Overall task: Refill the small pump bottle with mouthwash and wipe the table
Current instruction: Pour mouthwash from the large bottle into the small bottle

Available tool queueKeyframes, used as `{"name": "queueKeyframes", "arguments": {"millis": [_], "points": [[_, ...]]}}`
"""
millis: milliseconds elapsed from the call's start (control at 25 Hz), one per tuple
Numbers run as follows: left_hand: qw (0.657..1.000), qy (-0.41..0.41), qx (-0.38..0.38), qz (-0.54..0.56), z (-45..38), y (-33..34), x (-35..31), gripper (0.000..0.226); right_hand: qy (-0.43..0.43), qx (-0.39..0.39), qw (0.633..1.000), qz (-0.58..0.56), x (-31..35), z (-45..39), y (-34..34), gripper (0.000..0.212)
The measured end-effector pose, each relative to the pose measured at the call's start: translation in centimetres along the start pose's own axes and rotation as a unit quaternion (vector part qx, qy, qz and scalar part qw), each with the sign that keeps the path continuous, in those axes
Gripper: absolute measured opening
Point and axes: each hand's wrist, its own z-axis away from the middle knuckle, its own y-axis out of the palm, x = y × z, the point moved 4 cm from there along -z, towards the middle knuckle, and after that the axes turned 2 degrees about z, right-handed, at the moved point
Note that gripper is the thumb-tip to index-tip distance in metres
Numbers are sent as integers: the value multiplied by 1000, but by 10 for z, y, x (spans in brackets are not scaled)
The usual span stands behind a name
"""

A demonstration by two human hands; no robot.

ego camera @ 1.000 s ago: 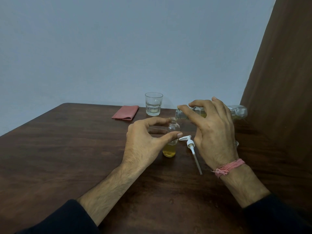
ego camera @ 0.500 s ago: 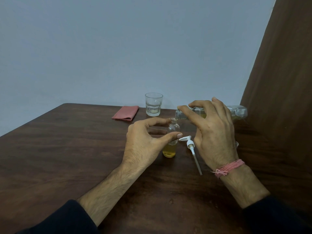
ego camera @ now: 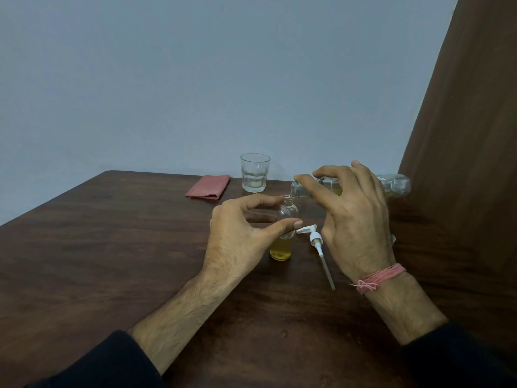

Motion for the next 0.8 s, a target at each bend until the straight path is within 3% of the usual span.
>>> {"name": "queueKeyframes", "arguments": {"millis": [800], "points": [[1000,5,-5,-7,0,1,1,52,-1,-6,1000,-2,-1,0,0,83]]}}
